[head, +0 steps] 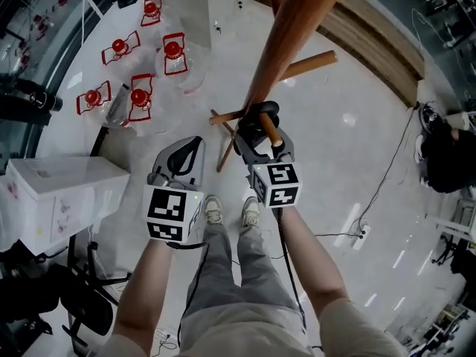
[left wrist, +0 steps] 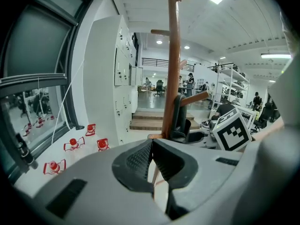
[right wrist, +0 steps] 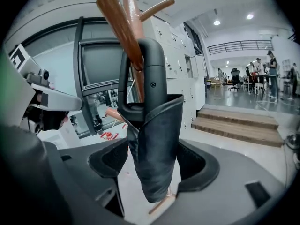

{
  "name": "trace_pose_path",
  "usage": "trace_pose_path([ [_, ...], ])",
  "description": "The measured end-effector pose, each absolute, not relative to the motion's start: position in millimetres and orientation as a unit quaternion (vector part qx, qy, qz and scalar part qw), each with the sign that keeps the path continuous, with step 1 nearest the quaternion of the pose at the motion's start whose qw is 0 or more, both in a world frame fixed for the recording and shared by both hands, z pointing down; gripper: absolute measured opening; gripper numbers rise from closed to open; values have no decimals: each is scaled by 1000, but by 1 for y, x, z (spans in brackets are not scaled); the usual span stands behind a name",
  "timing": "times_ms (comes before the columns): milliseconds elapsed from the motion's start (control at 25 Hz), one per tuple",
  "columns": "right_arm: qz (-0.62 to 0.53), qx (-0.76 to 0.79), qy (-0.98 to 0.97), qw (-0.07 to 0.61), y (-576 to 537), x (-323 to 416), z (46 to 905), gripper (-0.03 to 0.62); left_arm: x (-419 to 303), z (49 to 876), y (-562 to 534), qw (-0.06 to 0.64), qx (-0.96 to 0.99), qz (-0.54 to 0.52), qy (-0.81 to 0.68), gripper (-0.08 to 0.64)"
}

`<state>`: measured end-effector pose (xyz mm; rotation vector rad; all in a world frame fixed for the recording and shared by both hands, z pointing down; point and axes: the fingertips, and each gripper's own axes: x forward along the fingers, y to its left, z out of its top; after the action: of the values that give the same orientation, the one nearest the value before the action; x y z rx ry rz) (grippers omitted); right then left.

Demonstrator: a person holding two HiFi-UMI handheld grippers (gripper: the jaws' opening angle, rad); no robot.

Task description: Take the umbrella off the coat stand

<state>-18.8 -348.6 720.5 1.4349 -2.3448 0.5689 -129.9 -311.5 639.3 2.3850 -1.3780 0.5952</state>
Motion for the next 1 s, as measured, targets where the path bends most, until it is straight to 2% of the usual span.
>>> trace_pose_path([
  [360,204,524,-808,176,-349,-12,724,245,-125,639,-304,163,840,206,-474,8],
  [1000,188,532,-809,166,-317,5,663,242,-94,605,-294,154,855,212,-448,8],
])
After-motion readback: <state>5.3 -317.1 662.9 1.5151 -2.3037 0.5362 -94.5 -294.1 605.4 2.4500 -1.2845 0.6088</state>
